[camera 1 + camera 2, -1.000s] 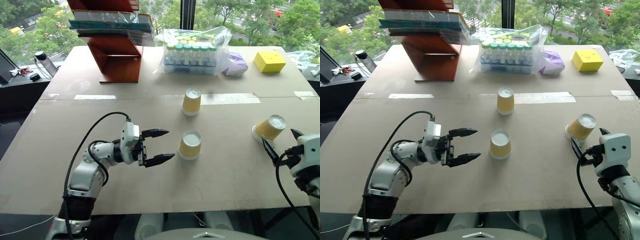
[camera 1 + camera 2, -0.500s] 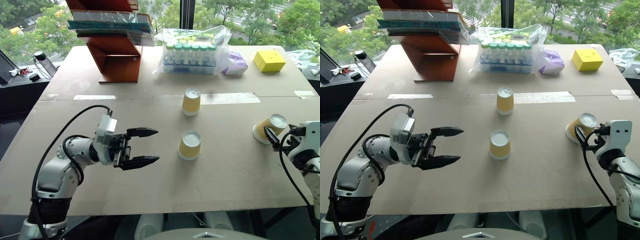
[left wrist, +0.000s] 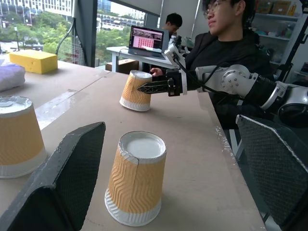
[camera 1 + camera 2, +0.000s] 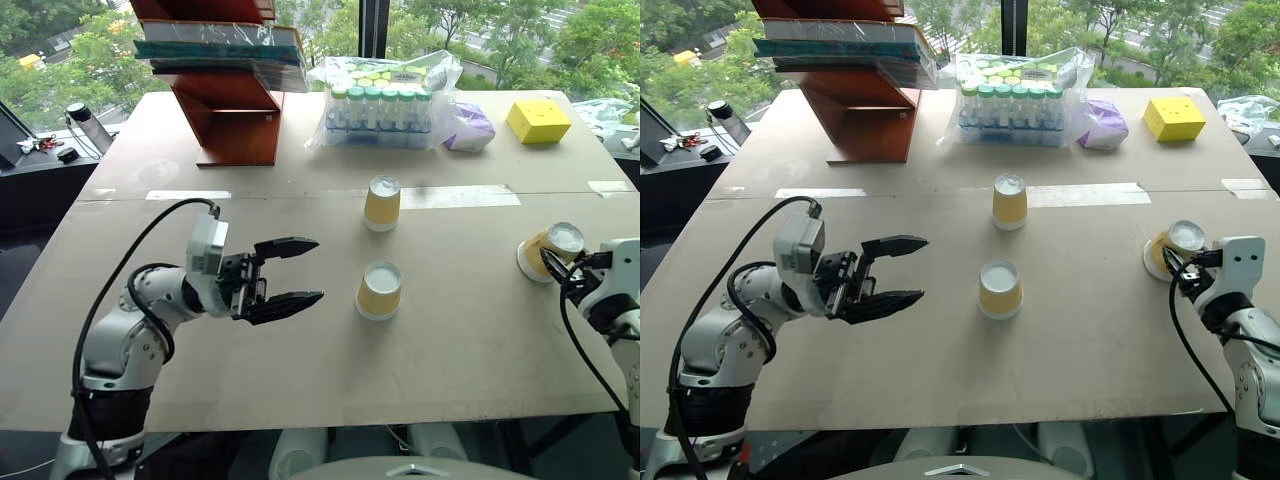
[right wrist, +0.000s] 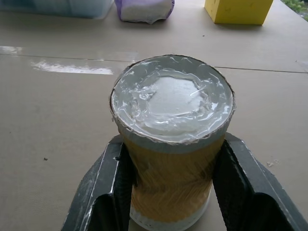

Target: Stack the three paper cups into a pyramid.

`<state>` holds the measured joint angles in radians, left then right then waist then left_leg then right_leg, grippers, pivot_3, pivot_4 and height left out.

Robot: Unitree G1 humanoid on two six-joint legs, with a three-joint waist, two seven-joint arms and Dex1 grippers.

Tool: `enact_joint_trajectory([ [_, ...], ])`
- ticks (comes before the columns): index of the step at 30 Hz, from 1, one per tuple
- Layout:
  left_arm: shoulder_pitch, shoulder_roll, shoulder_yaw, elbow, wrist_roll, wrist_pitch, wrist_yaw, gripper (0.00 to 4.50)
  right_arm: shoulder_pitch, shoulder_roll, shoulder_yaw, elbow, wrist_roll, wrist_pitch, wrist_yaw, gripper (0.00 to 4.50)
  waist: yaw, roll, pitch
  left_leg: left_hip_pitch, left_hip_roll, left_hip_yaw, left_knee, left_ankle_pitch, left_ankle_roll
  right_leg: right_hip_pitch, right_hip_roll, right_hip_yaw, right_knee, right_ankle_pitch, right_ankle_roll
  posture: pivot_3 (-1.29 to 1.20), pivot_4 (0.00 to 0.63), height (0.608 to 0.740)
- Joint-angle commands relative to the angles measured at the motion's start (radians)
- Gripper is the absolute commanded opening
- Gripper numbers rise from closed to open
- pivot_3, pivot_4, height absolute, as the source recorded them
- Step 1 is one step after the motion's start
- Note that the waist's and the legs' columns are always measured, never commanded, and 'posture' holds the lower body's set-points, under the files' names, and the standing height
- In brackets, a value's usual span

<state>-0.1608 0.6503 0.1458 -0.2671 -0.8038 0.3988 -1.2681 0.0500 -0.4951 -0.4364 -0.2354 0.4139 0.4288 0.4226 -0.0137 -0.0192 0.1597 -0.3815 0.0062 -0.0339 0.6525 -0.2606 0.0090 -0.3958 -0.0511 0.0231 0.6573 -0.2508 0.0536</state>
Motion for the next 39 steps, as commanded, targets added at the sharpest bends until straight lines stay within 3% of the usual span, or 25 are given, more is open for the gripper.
enact_joint_trajectory([
  [1, 0.020, 0.004, 0.005, -0.009, 0.016, -0.021, -0.005, 4.50, 0.077, -0.037, 0.021, -0.185, 0.085, -0.017, 0.130, 1.90, 0.000, 0.002, 0.001, 0.000, 0.000, 0.000, 0.000, 0.000, 0.000, 0.000, 0.000, 0.000, 0.000, 0.000, 0.000, 0.00, 0.150, 0.740],
  [4, 0.037, 0.008, 0.013, 0.018, 0.029, -0.028, -0.013, 4.50, 0.176, -0.071, 0.102, -0.333, 0.126, 0.010, 0.216, 1.90, 0.000, 0.003, 0.002, 0.000, 0.001, -0.001, -0.001, 0.000, 0.000, 0.000, 0.000, 0.000, 0.000, 0.000, 0.000, 0.00, 0.150, 0.740],
  [12, 0.055, 0.013, 0.014, 0.037, 0.052, -0.051, -0.040, 4.50, 0.202, -0.064, 0.283, -0.472, 0.078, 0.059, 0.163, 1.90, 0.000, 0.002, 0.002, 0.000, 0.001, -0.001, 0.000, 0.000, 0.000, 0.000, 0.000, 0.001, -0.001, -0.001, -0.001, 0.00, 0.150, 0.740],
  [39, 0.083, 0.012, 0.015, 0.043, 0.074, -0.089, -0.052, 4.50, 0.143, -0.053, 0.477, -0.443, -0.058, 0.048, 0.140, 1.90, 0.000, 0.001, 0.002, 0.000, 0.001, -0.002, 0.000, 0.000, 0.000, 0.000, 0.000, 0.000, -0.001, -0.001, -0.001, 0.00, 0.150, 0.740],
])
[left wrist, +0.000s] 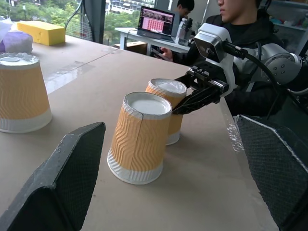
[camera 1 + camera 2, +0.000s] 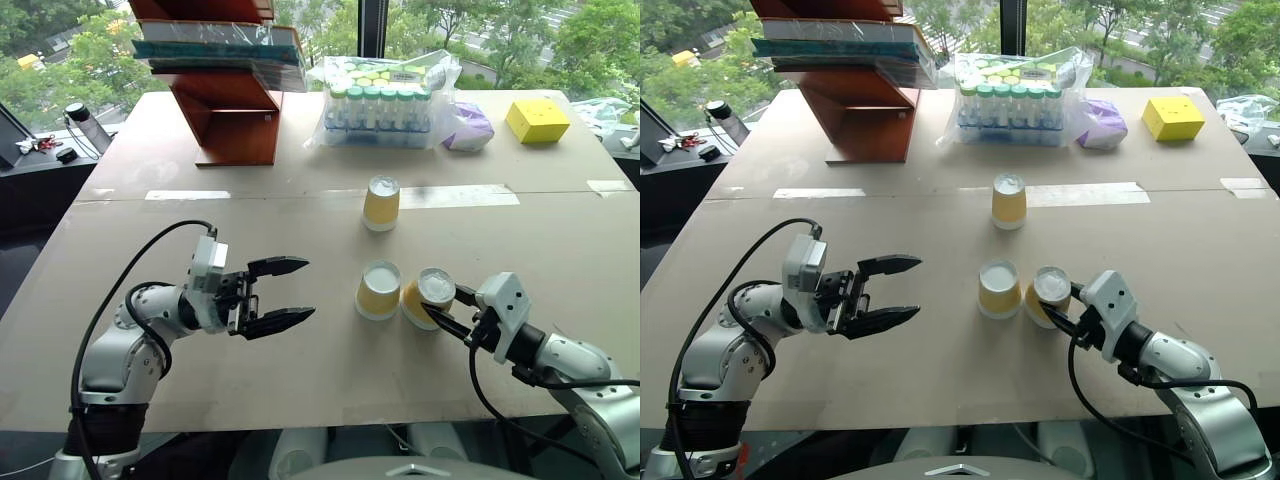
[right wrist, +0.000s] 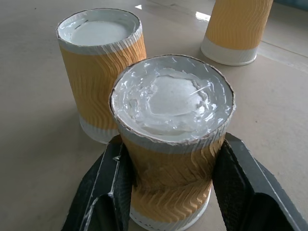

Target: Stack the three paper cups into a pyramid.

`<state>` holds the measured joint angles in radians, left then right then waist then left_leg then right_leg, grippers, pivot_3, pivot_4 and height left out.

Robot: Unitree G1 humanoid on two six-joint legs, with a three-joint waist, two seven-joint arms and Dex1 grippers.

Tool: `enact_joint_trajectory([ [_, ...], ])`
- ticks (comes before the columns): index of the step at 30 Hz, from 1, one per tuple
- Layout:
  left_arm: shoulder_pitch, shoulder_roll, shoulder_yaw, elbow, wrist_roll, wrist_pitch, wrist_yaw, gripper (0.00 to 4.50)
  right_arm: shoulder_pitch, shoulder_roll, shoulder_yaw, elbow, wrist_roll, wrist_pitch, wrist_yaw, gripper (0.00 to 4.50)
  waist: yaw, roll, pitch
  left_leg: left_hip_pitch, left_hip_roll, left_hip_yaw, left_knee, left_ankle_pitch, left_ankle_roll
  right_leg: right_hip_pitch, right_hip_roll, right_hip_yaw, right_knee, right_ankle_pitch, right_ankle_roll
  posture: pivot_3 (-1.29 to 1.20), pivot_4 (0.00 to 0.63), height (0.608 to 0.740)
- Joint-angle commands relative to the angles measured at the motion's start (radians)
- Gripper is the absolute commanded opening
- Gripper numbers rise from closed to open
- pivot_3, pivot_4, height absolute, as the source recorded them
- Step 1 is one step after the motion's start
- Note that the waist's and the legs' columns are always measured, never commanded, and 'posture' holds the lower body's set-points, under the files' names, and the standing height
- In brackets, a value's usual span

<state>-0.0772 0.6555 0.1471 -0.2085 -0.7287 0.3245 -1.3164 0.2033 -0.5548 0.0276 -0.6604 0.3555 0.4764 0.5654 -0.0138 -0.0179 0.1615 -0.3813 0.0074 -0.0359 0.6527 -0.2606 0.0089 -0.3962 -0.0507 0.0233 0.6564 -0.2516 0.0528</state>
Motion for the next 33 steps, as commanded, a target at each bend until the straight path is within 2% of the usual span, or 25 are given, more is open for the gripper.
enact_joint_trajectory([
  [1, 0.000, 0.007, 0.014, -0.014, 0.000, -0.015, -0.003, 4.50, -0.014, 0.007, 0.017, -0.022, 0.002, 0.007, -0.004, 1.90, -0.001, 0.000, 0.000, 0.000, 0.000, 0.000, 0.000, 0.000, 0.000, 0.000, 0.000, 0.000, 0.000, 0.000, 0.000, 0.00, 0.150, 0.740],
  [11, -0.004, 0.000, 0.006, 0.003, 0.011, -0.028, -0.001, 4.50, -0.032, -0.002, 0.036, -0.037, 0.009, 0.039, 0.002, 1.90, 0.000, 0.000, 0.000, 0.000, 0.000, 0.000, 0.000, 0.000, 0.000, 0.000, 0.000, 0.000, 0.000, 0.000, 0.000, 0.00, 0.150, 0.740],
  [14, -0.004, -0.006, 0.004, 0.006, 0.018, -0.030, 0.003, 4.50, -0.033, -0.005, 0.020, -0.031, 0.012, 0.045, -0.002, 2.91, 0.000, 0.000, 0.000, 0.000, 0.000, 0.000, 0.000, 0.000, 0.000, 0.000, 0.000, 0.000, 0.000, 0.000, 0.000, 0.00, 0.150, 0.740],
  [16, -0.009, -0.014, 0.005, 0.008, 0.018, -0.024, 0.015, 4.50, -0.031, -0.011, 0.006, -0.033, 0.014, 0.044, 0.000, 3.97, 0.000, 0.000, 0.000, 0.000, 0.000, 0.000, 0.000, 0.000, 0.000, 0.000, 0.000, 0.000, 0.000, 0.000, 0.000, 0.00, 0.150, 0.740],
  [17, -0.013, -0.018, 0.007, 0.010, 0.016, -0.021, 0.023, 4.50, -0.028, -0.015, -0.001, -0.037, 0.017, 0.045, 0.002, 4.35, 0.000, 0.000, 0.000, 0.000, 0.000, 0.000, 0.000, 0.000, 0.000, 0.000, 0.000, 0.000, 0.000, 0.000, 0.000, 0.00, 0.150, 0.740],
  [18, -0.021, -0.021, 0.005, 0.015, 0.027, -0.022, 0.039, 4.50, -0.025, -0.021, -0.012, -0.042, 0.020, 0.043, 0.006, 4.48, 0.000, 0.000, 0.000, 0.000, 0.000, 0.000, 0.000, 0.000, 0.000, 0.000, 0.000, 0.000, 0.000, 0.000, 0.000, 0.00, 0.150, 0.740],
  [23, -0.086, -0.052, -0.010, 0.037, 0.055, 0.005, 0.136, 4.50, -0.001, -0.044, -0.089, -0.083, 0.059, 0.020, 0.030, 4.48, 0.004, -0.001, 0.000, 0.000, -0.001, -0.001, 0.000, 0.000, 0.000, 0.000, 0.000, -0.001, 0.000, 0.001, 0.001, 0.00, 0.150, 0.740],
  [28, -0.217, -0.081, -0.051, 0.066, 0.084, 0.117, 0.286, 4.50, 0.070, -0.075, -0.231, -0.160, 0.195, 0.024, 0.103, 4.48, 0.004, -0.002, 0.001, -0.001, -0.001, -0.001, 0.000, 0.000, 0.000, 0.000, 0.000, -0.001, 0.000, 0.001, 0.001, 0.00, 0.150, 0.740],
  [33, -0.432, -0.142, -0.168, 0.227, 0.226, 0.140, 0.383, 4.50, 0.115, -0.047, -0.341, -0.234, 0.319, 0.005, 0.085, 4.48, 0.008, -0.004, 0.002, -0.001, -0.003, 0.000, 0.001, 0.000, 0.000, 0.001, 0.000, -0.003, 0.000, 0.001, 0.002, 0.00, 0.150, 0.740],
])
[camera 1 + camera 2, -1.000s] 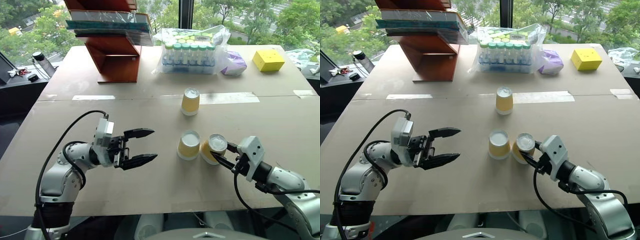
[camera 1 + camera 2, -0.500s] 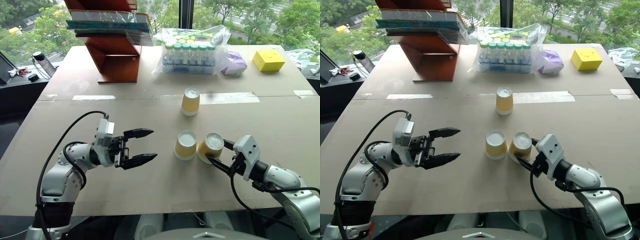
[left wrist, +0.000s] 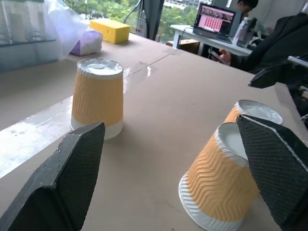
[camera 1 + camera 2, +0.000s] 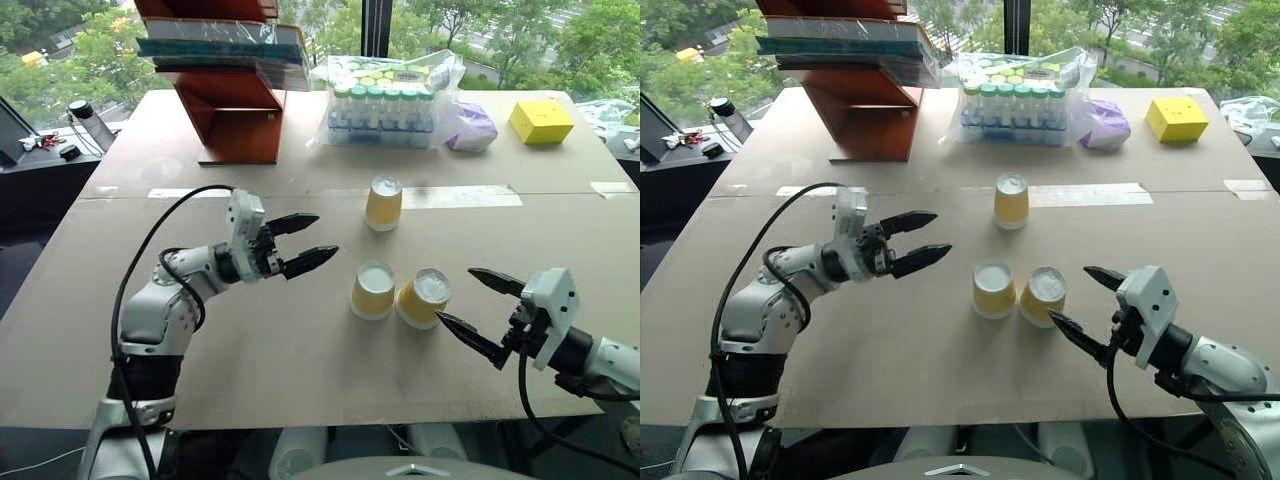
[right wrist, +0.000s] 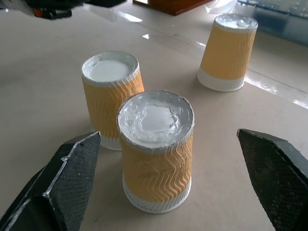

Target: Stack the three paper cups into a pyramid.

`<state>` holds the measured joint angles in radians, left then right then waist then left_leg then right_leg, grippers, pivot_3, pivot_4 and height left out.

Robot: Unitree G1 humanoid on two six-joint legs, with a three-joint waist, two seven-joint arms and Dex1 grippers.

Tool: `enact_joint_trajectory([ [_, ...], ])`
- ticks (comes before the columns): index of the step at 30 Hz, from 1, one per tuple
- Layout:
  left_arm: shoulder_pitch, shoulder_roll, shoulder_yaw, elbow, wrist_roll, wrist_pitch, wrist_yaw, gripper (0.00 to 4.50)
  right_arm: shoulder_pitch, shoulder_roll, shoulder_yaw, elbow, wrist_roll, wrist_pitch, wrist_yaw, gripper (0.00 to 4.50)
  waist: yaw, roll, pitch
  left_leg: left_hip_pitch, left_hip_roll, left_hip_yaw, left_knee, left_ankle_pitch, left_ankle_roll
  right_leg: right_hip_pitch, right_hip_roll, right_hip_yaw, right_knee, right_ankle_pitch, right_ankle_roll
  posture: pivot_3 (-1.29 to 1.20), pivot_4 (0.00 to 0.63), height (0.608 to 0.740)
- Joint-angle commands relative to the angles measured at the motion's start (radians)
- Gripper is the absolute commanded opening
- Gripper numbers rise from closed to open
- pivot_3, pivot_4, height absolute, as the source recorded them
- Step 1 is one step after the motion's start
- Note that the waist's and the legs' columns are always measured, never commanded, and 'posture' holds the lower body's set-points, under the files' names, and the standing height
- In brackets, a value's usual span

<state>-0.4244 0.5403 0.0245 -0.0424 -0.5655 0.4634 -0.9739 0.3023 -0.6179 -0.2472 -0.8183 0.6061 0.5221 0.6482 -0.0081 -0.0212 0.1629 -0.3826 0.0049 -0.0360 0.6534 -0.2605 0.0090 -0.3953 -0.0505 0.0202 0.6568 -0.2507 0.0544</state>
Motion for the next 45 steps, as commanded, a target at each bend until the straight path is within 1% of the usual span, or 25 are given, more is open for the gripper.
enact_joint_trajectory([
  [1, -0.108, -0.034, -0.057, 0.083, 0.076, -0.007, 0.033, 4.50, 0.025, 0.021, -0.075, -0.089, 0.065, -0.063, 0.006, 4.48, 0.002, -0.001, 0.000, 0.000, 0.000, 0.000, 0.000, 0.000, 0.000, 0.000, 0.000, 0.000, 0.000, 0.000, 0.000, 0.00, 0.150, 0.740],
  [3, -0.171, -0.062, -0.082, 0.154, 0.112, -0.025, 0.035, 4.50, 0.055, 0.028, -0.101, -0.116, 0.063, -0.104, 0.018, 4.48, -0.003, -0.001, 0.000, 0.000, 0.000, 0.001, 0.000, 0.000, 0.000, 0.000, 0.000, 0.000, 0.000, 0.000, 0.000, 0.00, 0.150, 0.740],
  [5, -0.243, -0.100, -0.102, 0.248, 0.143, -0.041, 0.036, 4.50, 0.086, 0.030, -0.140, -0.137, 0.093, -0.111, 0.011, 4.48, -0.003, -0.001, 0.001, -0.001, 0.000, 0.001, 0.000, 0.000, 0.000, 0.000, 0.000, 0.000, 0.000, 0.000, 0.000, 0.00, 0.150, 0.740],
  [8, -0.327, -0.147, -0.139, 0.394, 0.206, -0.108, 0.018, 4.50, 0.136, 0.030, -0.203, -0.155, 0.101, -0.128, 0.005, 4.48, -0.003, -0.002, 0.001, -0.001, 0.000, 0.001, 0.000, 0.000, 0.000, 0.000, 0.000, 0.000, 0.000, 0.000, 0.000, 0.00, 0.150, 0.740],
  [11, -0.406, -0.202, -0.157, 0.542, 0.256, -0.180, 0.009, 4.50, 0.207, 0.042, -0.270, -0.167, 0.093, -0.156, 0.007, 4.48, 0.000, -0.002, 0.001, -0.001, -0.001, 0.001, 0.000, 0.000, 0.000, 0.000, 0.000, -0.001, 0.000, 0.000, 0.000, 0.00, 0.150, 0.740],
  [15, -0.486, -0.258, -0.158, 0.708, 0.312, -0.267, 0.012, 4.50, 0.294, 0.062, -0.324, -0.180, 0.076, -0.192, 0.016, 4.48, -0.002, -0.003, 0.002, -0.001, -0.001, 0.001, 0.000, 0.000, 0.000, 0.000, 0.000, -0.001, -0.001, 0.000, 0.000, 0.00, 0.150, 0.740],
  [20, -0.574, -0.324, -0.148, 0.902, 0.366, -0.367, 0.044, 4.50, 0.369, 0.099, -0.359, -0.190, 0.066, -0.230, 0.014, 4.48, -0.002, -0.005, 0.003, -0.001, -0.001, 0.001, 0.000, 0.000, 0.000, 0.000, 0.000, -0.001, -0.001, 0.000, 0.000, 0.00, 0.150, 0.740],
  [25, -0.643, -0.375, -0.128, 1.069, 0.411, -0.467, 0.069, 4.50, 0.414, 0.126, -0.354, -0.204, 0.043, -0.265, 0.004, 4.48, -0.001, -0.005, 0.003, -0.002, -0.001, 0.001, 0.000, 0.000, 0.000, 0.000, 0.000, -0.001, -0.001, 0.000, 0.001, 0.00, 0.150, 0.740],
  [28, -0.671, -0.391, -0.114, 1.130, 0.426, -0.500, 0.082, 3.76, 0.440, 0.143, -0.351, -0.210, 0.027, -0.285, 0.001, 4.50, -0.002, -0.006, 0.003, -0.002, -0.001, 0.001, 0.000, 0.000, 0.000, 0.000, 0.000, -0.002, -0.001, 0.000, 0.001, 0.00, 0.150, 0.740],
  [29, -0.676, -0.394, -0.110, 1.143, 0.430, -0.509, 0.085, 3.36, 0.446, 0.148, -0.349, -0.212, 0.022, -0.291, -0.001, 4.50, -0.003, -0.006, 0.003, -0.002, -0.001, 0.001, 0.000, 0.000, 0.000, 0.000, 0.000, -0.002, -0.001, 0.000, 0.001, 0.00, 0.150, 0.740],
  [31, -0.683, -0.397, -0.102, 1.160, 0.436, -0.524, 0.084, 2.47, 0.456, 0.156, -0.340, -0.214, 0.013, -0.300, -0.004, 4.50, -0.003, -0.006, 0.003, -0.002, -0.001, 0.001, 0.000, 0.000, 0.000, 0.000, 0.000, -0.002, -0.001, 0.000, 0.001, 0.00, 0.150, 0.740],
  [32, -0.684, -0.397, -0.097, 1.161, 0.435, -0.533, 0.074, 2.20, 0.460, 0.161, -0.332, -0.215, 0.005, -0.305, -0.005, 4.50, -0.003, -0.006, 0.003, -0.002, -0.001, 0.001, 0.000, 0.000, 0.000, 0.000, 0.000, -0.002, -0.001, 0.000, 0.001, 0.00, 0.150, 0.740],
  [33, -0.684, -0.396, -0.091, 1.160, 0.433, -0.538, 0.062, 2.04, 0.463, 0.165, -0.324, -0.215, -0.003, -0.310, -0.006, 4.50, -0.003, -0.006, 0.004, -0.002, -0.001, 0.001, 0.000, 0.000, 0.000, 0.000, 0.000, -0.002, -0.001, 0.000, 0.001, 0.00, 0.150, 0.740],
  [35, -0.679, -0.386, -0.071, 1.143, 0.414, -0.542, 0.017, 2.04, 0.465, 0.170, -0.311, -0.212, -0.014, -0.316, -0.008, 4.50, -0.003, -0.006, 0.004, -0.002, -0.001, 0.001, 0.000, 0.000, 0.000, 0.000, 0.000, -0.002, -0.001, 0.000, 0.001, 0.00, 0.150, 0.740],
  [37, -0.670, -0.366, -0.043, 1.098, 0.370, -0.526, -0.075, 2.04, 0.464, 0.173, -0.302, -0.206, -0.022, -0.323, -0.006, 4.50, -0.003, -0.006, 0.004, -0.002, -0.001, 0.001, 0.000, 0.000, 0.000, 0.000, 0.000, -0.002, -0.001, 0.000, 0.001, 0.00, 0.150, 0.740],
  [39, -0.655, -0.338, -0.021, 1.017, 0.316, -0.464, -0.208, 2.04, 0.462, 0.173, -0.296, -0.196, -0.027, -0.329, -0.001, 4.50, -0.005, -0.006, 0.004, -0.002, -0.001, 0.001, 0.000, 0.000, 0.000, -0.001, 0.000, -0.002, -0.001, 0.000, 0.001, 0.00, 0.150, 0.740],
  [40, -0.649, -0.329, -0.017, 0.988, 0.301, -0.439, -0.247, 2.04, 0.462, 0.173, -0.294, -0.192, -0.028, -0.331, 0.001, 4.50, -0.006, -0.006, 0.004, -0.002, -0.001, 0.001, 0.000, 0.000, 0.000, -0.001, 0.000, -0.002, 0.000, 0.000, 0.001, 0.00, 0.150, 0.740],
  [41, -0.637, -0.314, -0.016, 0.934, 0.277, -0.395, -0.296, 2.04, 0.460, 0.172, -0.291, -0.186, -0.029, -0.333, 0.005, 4.50, -0.006, -0.006, 0.004, -0.002, -0.001, 0.001, 0.000, 0.000, 0.000, -0.001, 0.000, -0.002, 0.000, 0.000, 0.001, 0.00, 0.150, 0.740],
  [43, -0.591, -0.255, -0.025, 0.742, 0.193, -0.229, -0.424, 2.04, 0.458, 0.167, -0.280, -0.173, -0.034, -0.339, 0.015, 4.50, -0.008, -0.006, 0.005, -0.002, -0.001, 0.001, 0.000, 0.000, 0.000, -0.001, 0.000, -0.001, 0.000, 0.000, 0.001, 0.00, 0.150, 0.740],
  [45, -0.549, -0.191, -0.048, 0.579, 0.132, -0.082, -0.516, 2.04, 0.453, 0.166, -0.272, -0.158, -0.039, -0.345, 0.022, 4.50, -0.007, -0.006, 0.005, -0.002, 0.000, 0.001, 0.000, 0.000, 0.000, -0.001, 0.000, -0.001, 0.000, 0.000, 0.000, 0.00, 0.150, 0.740],
])
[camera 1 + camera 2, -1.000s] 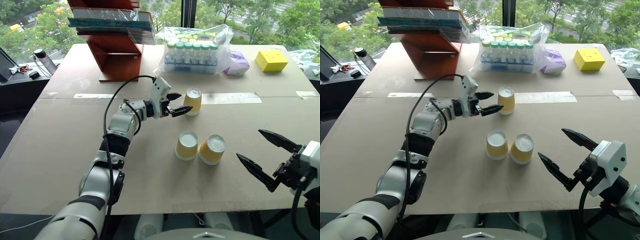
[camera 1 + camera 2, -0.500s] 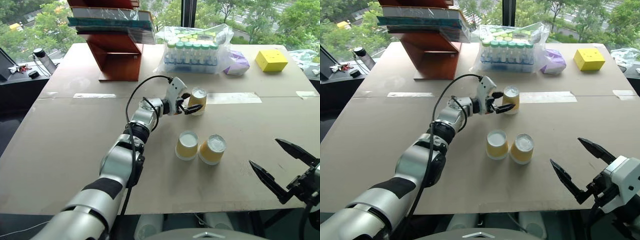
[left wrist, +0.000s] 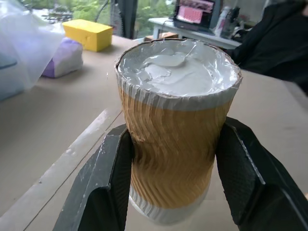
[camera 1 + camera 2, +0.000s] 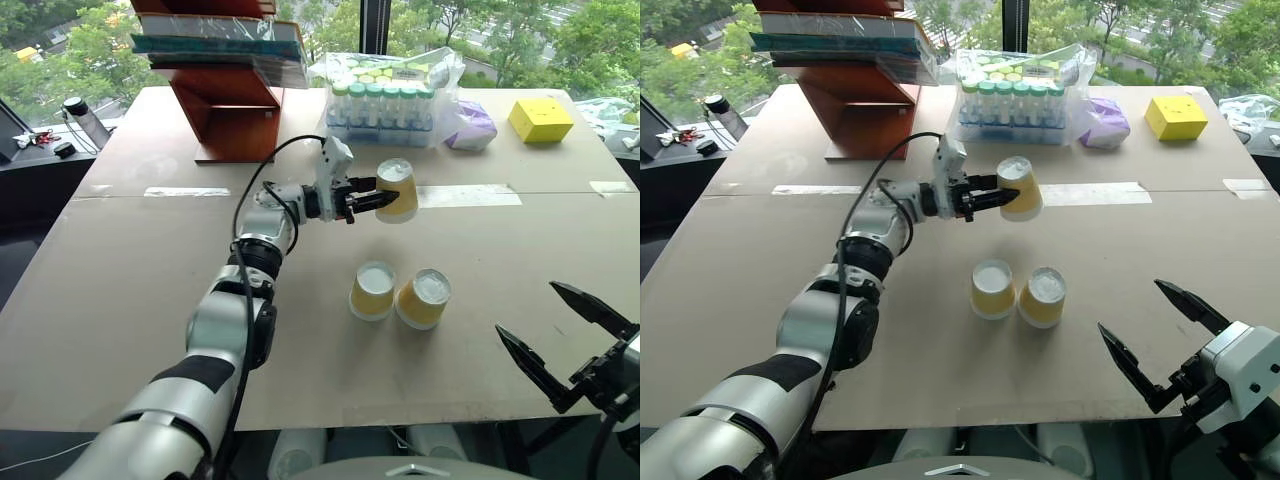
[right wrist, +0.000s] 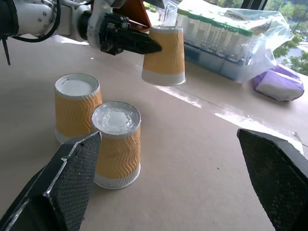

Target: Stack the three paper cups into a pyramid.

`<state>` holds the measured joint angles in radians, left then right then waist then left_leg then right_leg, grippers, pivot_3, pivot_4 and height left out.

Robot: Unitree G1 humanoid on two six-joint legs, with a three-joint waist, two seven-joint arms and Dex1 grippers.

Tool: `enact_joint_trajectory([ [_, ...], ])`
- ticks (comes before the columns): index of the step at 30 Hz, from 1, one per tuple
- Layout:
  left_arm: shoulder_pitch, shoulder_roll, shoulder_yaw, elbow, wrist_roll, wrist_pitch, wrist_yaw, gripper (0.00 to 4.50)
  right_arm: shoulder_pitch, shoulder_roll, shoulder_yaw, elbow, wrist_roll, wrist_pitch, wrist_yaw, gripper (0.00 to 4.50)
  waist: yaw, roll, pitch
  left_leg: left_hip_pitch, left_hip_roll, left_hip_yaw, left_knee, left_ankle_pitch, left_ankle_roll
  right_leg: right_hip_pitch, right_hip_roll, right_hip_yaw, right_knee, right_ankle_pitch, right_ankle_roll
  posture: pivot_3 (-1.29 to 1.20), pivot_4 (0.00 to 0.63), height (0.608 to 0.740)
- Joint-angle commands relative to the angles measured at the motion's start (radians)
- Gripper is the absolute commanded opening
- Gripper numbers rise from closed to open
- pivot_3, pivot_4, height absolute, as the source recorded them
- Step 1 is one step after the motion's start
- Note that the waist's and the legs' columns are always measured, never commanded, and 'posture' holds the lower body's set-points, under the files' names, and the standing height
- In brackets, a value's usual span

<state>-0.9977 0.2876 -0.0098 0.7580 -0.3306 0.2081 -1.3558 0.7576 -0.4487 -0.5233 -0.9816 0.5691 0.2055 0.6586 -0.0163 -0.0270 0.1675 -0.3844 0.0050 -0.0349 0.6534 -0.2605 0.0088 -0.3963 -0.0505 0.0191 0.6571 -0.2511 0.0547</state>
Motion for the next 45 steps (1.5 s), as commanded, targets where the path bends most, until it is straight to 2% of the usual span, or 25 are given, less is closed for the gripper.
enact_joint_trajectory([
  [1, 0.044, 0.088, -0.025, -0.287, -0.129, 0.227, -0.170, 2.04, -0.005, -0.004, 0.009, 0.013, -0.004, -0.031, 0.015, 4.50, 0.001, 0.000, 0.000, 0.000, 0.000, 0.000, 0.000, 0.000, 0.000, 0.000, 0.000, 0.000, 0.000, 0.000, 0.000, 0.00, 0.150, 0.740],
  [3, 0.075, 0.128, -0.043, -0.402, -0.162, 0.313, -0.195, 2.04, -0.007, -0.007, 0.022, 0.029, -0.011, -0.038, 0.026, 4.50, 0.005, 0.001, 0.000, 0.000, 0.000, 0.000, 0.000, 0.000, 0.000, 0.000, 0.000, 0.000, 0.000, 0.000, 0.000, 0.00, 0.150, 0.740],
  [5, 0.118, 0.149, -0.072, -0.513, -0.167, 0.320, -0.205, 2.04, -0.001, -0.011, 0.041, 0.045, -0.025, -0.049, 0.045, 4.50, 0.011, 0.001, 0.000, 0.000, 0.001, -0.001, 0.001, 0.000, 0.000, 0.001, 0.000, -0.001, 0.000, 0.000, 0.000, 0.00, 0.150, 0.740],
  [11, 0.197, 0.119, -0.141, -0.660, -0.123, 0.280, -0.110, 2.04, 0.073, -0.009, 0.015, 0.074, -0.005, -0.103, 0.129, 4.50, 0.017, 0.001, 0.000, 0.000, 0.000, -0.001, 0.002, 0.000, 0.000, 0.001, -0.001, 0.000, 0.000, 0.000, 0.000, 0.00, 0.150, 0.740],
  [17, 0.203, 0.109, -0.190, -0.679, -0.088, 0.251, -0.055, 2.04, 0.103, -0.070, -0.088, 0.147, 0.052, -0.139, 0.243, 4.50, 0.008, 0.001, 0.000, 0.002, 0.000, 0.000, 0.002, 0.000, 0.000, 0.001, 0.000, 0.001, 0.001, 0.000, 0.000, 0.00, 0.150, 0.740],
  [22, 0.182, 0.114, -0.212, -0.665, -0.063, 0.253, -0.029, 2.04, 0.049, -0.185, -0.201, 0.243, 0.145, -0.115, 0.340, 4.50, 0.005, 0.001, 0.000, 0.002, 0.000, 0.001, 0.002, 0.000, 0.000, 0.001, 0.000, 0.003, 0.001, 0.000, 0.000, 0.00, 0.150, 0.740],
  [28, 0.182, 0.125, -0.219, -0.689, -0.078, 0.277, -0.032, 2.04, 0.014, -0.254, -0.272, 0.270, 0.223, -0.063, 0.381, 4.50, 0.007, 0.001, 0.000, 0.001, 0.000, 0.000, 0.002, 0.000, 0.000, 0.001, 0.001, 0.001, 0.001, 0.000, 0.000, 0.00, 0.150, 0.740],
  [45, 0.200, 0.159, -0.227, -0.741, -0.110, 0.322, -0.050, 2.04, -0.057, -0.300, -0.286, 0.221, 0.308, 0.052, 0.389, 4.50, 0.008, 0.001, 0.000, 0.001, 0.000, 0.000, 0.002, 0.000, 0.000, 0.002, 0.000, 0.002, 0.001, 0.000, 0.000, 0.00, 0.150, 0.740],
])
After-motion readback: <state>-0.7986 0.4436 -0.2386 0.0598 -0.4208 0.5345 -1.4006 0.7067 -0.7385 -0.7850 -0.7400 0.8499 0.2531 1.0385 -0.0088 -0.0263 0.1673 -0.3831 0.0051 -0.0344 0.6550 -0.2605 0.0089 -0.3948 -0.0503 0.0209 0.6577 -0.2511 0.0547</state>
